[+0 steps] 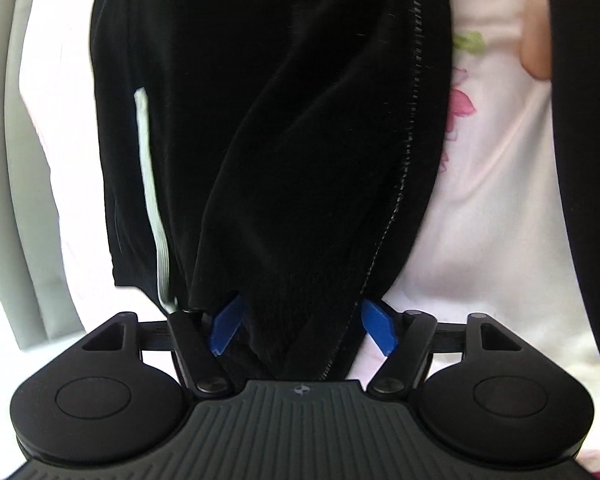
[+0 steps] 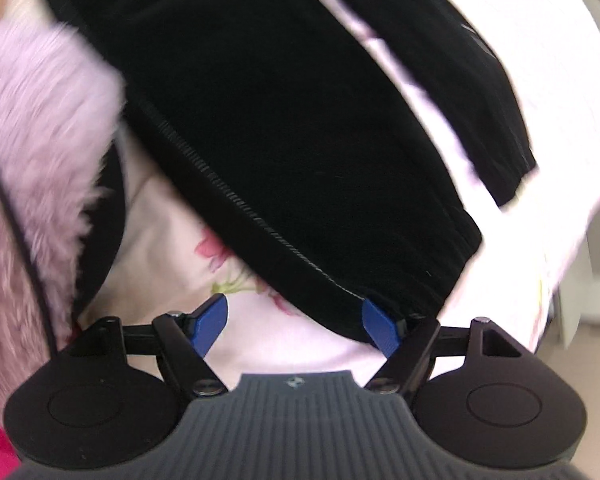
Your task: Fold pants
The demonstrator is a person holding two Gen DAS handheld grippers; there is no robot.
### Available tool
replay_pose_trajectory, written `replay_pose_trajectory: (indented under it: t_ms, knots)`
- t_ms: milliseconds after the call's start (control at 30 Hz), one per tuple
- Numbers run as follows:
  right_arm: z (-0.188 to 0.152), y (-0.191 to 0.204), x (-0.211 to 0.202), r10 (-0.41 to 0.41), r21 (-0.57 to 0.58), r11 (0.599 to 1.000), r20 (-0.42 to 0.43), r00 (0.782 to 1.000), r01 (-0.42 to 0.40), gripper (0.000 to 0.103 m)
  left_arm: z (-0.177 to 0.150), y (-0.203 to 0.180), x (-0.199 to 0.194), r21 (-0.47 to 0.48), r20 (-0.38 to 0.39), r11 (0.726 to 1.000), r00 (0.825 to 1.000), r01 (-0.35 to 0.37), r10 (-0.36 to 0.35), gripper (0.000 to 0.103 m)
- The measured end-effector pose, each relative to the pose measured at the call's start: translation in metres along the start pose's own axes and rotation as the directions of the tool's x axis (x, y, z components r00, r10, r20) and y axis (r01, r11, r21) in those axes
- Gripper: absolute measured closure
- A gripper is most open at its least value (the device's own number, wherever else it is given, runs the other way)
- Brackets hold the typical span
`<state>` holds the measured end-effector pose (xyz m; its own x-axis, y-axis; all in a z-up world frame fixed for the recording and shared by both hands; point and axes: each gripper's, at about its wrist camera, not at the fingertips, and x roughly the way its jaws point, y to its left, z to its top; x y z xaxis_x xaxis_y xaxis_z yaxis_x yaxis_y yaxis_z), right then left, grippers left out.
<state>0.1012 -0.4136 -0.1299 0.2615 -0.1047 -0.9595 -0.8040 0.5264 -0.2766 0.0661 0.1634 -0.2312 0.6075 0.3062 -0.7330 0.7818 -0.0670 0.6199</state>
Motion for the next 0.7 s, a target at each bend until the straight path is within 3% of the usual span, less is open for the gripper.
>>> replay_pose_trajectory:
  t_ms: [133, 200, 233, 267, 367, 500, 567, 700]
  knots:
    - [0.005, 0.012, 0.008, -0.026, -0.108, 0.994, 0.051, 0.998, 0.031, 0.033, -0.005, -0.001, 0.008, -0.027, 0.017, 1.000, 1.000, -0.005, 0.005, 0.017]
    - [0.008, 0.014, 0.013, -0.021, -0.129, 0.991, 0.050, 0.999, 0.027, 0.038, -0.007, 0.002, 0.011, -0.049, 0.017, 0.999, 1.000, -0.004, 0.005, 0.021]
    - [0.011, 0.013, 0.016, -0.014, -0.133, 0.991, 0.044, 0.999, 0.020, 0.046, -0.008, 0.003, 0.012, -0.058, 0.017, 0.998, 1.000, 0.001, 0.000, 0.024]
    - [0.013, 0.013, 0.018, -0.007, -0.136, 0.991, 0.035, 0.999, 0.012, 0.056, -0.008, 0.003, 0.012, -0.072, 0.016, 0.997, 1.000, 0.012, -0.011, 0.030]
    - [0.019, 0.014, 0.017, 0.008, -0.118, 0.993, 0.024, 1.000, -0.005, 0.073, -0.013, 0.008, 0.009, -0.126, 0.007, 0.991, 0.999, 0.040, -0.039, 0.054]
    - [0.012, 0.019, 0.004, -0.005, -0.057, 0.998, 0.043, 0.999, 0.007, 0.090, -0.018, 0.014, -0.002, -0.203, -0.005, 0.979, 1.000, -0.009, 0.008, 0.081]
    - [0.010, 0.018, -0.006, -0.030, -0.001, 1.000, 0.065, 0.997, 0.030, 0.094, -0.021, 0.022, -0.008, -0.270, -0.010, 0.963, 1.000, -0.016, 0.014, 0.083]
    - [0.004, 0.012, -0.033, -0.082, 0.112, 0.991, 0.126, 0.989, 0.068, 0.097, -0.022, 0.054, -0.026, -0.468, -0.012, 0.884, 1.000, 0.002, -0.008, 0.085]
